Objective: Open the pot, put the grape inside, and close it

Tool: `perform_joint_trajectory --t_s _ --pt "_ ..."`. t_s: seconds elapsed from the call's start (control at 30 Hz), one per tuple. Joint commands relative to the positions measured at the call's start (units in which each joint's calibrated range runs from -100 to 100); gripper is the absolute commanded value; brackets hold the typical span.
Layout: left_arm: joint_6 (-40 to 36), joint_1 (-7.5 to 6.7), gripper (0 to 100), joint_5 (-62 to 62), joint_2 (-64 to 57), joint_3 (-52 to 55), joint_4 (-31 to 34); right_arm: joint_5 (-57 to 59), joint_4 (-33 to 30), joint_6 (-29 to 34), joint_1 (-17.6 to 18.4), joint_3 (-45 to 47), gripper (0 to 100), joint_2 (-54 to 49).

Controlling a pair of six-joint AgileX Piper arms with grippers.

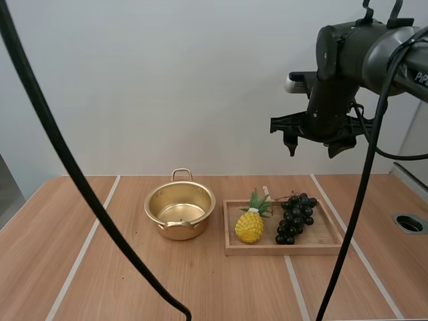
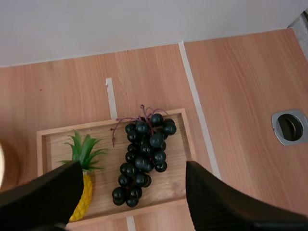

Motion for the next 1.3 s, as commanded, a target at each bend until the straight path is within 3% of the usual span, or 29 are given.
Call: perform_joint_trajectory --t_s 0.0,0.1,0.2,0.73,0.93,1.27 --pt "-0.4 -0.03 0 -1.9 -0.1 -0.3 0.4 -1.2 0.3 3.1 -0.2 0.1 100 -0.3" --pt "-0.4 -0.03 0 -1.9 -0.1 -0.3 0.4 -1.2 -0.4 12.3 -0.2 0.1 100 -0.3" --pt "-0.4 -0.03 0 -1.9 -0.1 -0.3 0.4 0.6 -1.3 16.5 -0.2 0.2 100 0.1" --pt "-0.4 -0.03 0 -1.9 -0.1 -0.3 0.4 4.4 -1.3 17.3 -0.2 5.0 100 7.3" --pt "-0.4 -0.03 0 -1.9 -0.1 -0.3 0.4 4.5 -5.6 25.1 -0.2 6.4 100 10.9" --pt "-0.4 -0.03 0 -1.9 -0.1 -0.3 0.4 0.2 -4.2 27.4 -0.6 8.3 100 18.6"
